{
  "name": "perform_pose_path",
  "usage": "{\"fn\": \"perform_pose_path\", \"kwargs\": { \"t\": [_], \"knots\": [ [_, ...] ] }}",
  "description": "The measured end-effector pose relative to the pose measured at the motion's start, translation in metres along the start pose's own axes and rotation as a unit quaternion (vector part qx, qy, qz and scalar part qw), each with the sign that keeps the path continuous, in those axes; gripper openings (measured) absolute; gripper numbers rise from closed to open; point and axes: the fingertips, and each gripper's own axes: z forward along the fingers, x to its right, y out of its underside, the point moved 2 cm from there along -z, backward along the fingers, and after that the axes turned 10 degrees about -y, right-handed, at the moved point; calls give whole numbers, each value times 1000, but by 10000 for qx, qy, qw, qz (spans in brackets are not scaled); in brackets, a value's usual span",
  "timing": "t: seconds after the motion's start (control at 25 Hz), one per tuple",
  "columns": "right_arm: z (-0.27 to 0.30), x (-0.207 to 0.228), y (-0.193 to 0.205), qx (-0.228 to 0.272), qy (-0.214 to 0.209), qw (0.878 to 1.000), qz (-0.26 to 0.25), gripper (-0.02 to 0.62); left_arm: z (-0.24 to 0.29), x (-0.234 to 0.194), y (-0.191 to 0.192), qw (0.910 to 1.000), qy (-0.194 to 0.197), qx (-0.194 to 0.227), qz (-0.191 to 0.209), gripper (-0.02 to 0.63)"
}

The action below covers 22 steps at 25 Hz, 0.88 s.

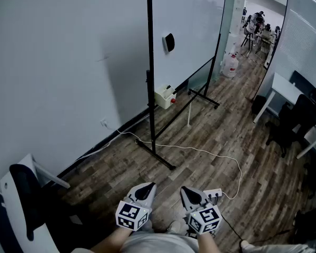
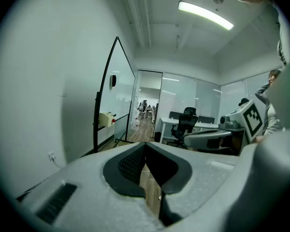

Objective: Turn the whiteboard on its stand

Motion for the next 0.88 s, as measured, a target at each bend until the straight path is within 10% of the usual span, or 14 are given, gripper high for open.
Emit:
{"fn": "perform_pose_path", "kwargs": {
  "t": [0.88],
  "knots": [
    [52,-49,-8,168,180,9996,-118,6,-35,-58,0,9997,142,161,-112,11]
  ]
}}
